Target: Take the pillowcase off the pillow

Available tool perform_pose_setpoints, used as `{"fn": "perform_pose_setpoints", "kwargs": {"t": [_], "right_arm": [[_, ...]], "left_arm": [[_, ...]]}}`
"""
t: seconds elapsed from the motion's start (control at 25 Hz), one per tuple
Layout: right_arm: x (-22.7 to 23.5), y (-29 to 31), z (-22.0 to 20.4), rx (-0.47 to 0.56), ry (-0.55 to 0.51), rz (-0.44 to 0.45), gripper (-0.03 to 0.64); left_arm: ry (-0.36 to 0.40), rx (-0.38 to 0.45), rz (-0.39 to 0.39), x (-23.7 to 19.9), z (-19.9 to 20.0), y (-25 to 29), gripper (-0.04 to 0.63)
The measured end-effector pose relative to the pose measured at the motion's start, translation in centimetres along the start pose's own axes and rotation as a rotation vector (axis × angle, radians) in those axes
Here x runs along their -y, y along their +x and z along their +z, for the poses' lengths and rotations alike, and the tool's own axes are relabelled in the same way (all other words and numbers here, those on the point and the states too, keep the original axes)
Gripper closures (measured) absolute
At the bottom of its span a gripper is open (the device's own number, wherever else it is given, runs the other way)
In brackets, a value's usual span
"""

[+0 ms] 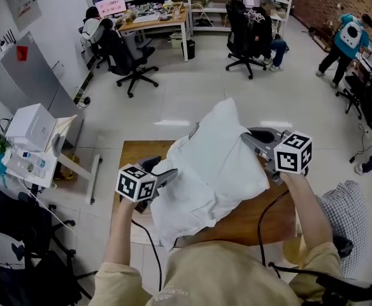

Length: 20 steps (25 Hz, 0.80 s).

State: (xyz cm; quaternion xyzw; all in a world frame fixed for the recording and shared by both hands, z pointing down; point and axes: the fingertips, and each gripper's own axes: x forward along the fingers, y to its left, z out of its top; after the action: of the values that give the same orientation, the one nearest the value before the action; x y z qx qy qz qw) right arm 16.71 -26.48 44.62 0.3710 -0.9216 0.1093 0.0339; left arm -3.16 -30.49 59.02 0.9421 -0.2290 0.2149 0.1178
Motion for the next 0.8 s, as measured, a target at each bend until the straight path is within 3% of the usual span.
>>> {"fn": "perform_pose_setpoints", "kwargs": {"t": [0.16, 0.28, 0.32, 0.36, 0.4, 0.48, 0.6, 0.68, 0.72, 0.8], "right_arm": [[1.0, -0.3, 0.4, 0.003, -0.012, 0.012, 0.603], [1.0, -0.2, 0.5, 0.010, -0.015, 0.031, 0.603], [0.8, -0.1, 0.6, 0.011, -0.016, 0.034, 0.603], [0.7, 0.0, 0.6, 0.012, -0.015, 0.036, 0.603], [0.8, 0.0, 0.5, 0.016, -0.007, 0.033, 0.603], [1.7, -0.6, 0.4, 0.040, 0.045, 0.019, 0.603], [2.8, -2.0, 0.8, 0.107, 0.164, 0.028, 0.606], [2.6, -2.4, 1.0, 0.125, 0.206, 0.059, 0.606], [2.3, -2.2, 0.8, 0.118, 0.213, 0.076, 0.606], [2.0, -1.5, 0.2, 0.101, 0.215, 0.090, 0.606]], "left_arm": [[0.077, -0.033, -0.113, 10.9, -0.4, 0.6, 0.271], [0.115, -0.126, -0.084, 14.3, -3.0, 3.3, 0.267], [0.116, -0.149, -0.036, 13.9, -4.0, 4.2, 0.278], [0.113, -0.157, 0.024, 13.2, -4.8, 5.0, 0.350], [0.111, -0.156, 0.081, 12.4, -5.6, 5.6, 0.477], [0.127, -0.171, 0.139, 11.7, -8.0, 6.7, 0.565], [0.203, -0.314, 0.206, 9.2, -16.2, 7.8, 0.578], [0.184, -0.385, 0.231, 5.4, -23.2, 8.5, 0.580], [0.134, -0.373, 0.209, 4.0, -25.3, 9.0, 0.580], [0.047, -0.297, 0.134, 3.5, -25.6, 9.3, 0.578]]}}
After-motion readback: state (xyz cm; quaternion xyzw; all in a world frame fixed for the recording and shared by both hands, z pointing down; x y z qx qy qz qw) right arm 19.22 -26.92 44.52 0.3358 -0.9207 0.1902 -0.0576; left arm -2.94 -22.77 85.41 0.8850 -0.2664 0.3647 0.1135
